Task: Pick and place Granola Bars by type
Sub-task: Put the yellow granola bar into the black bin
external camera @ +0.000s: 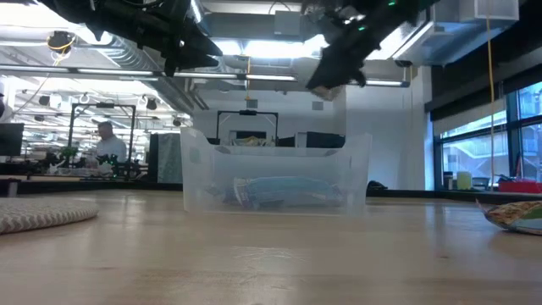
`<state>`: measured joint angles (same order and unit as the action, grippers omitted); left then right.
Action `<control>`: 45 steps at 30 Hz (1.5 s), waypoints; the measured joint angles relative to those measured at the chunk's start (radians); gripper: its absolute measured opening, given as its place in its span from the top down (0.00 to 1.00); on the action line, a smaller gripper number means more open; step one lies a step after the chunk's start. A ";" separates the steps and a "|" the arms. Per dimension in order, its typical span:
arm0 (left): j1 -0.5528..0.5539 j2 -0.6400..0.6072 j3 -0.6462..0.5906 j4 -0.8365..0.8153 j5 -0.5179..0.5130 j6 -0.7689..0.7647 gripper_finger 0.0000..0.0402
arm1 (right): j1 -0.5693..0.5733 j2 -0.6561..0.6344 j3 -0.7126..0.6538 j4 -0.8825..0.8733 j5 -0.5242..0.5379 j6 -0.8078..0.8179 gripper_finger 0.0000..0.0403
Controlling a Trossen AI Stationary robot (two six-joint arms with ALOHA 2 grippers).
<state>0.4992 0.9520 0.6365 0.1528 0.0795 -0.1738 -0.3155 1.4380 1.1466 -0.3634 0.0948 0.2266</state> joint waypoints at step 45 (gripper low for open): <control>0.000 0.000 0.000 -0.027 0.000 -0.006 0.59 | 0.090 0.434 0.109 -0.076 -0.133 -0.118 0.71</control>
<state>0.4992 0.9520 0.6365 0.1255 0.0799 -0.1802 -0.2256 1.8725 1.2556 -0.4393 -0.0383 0.1089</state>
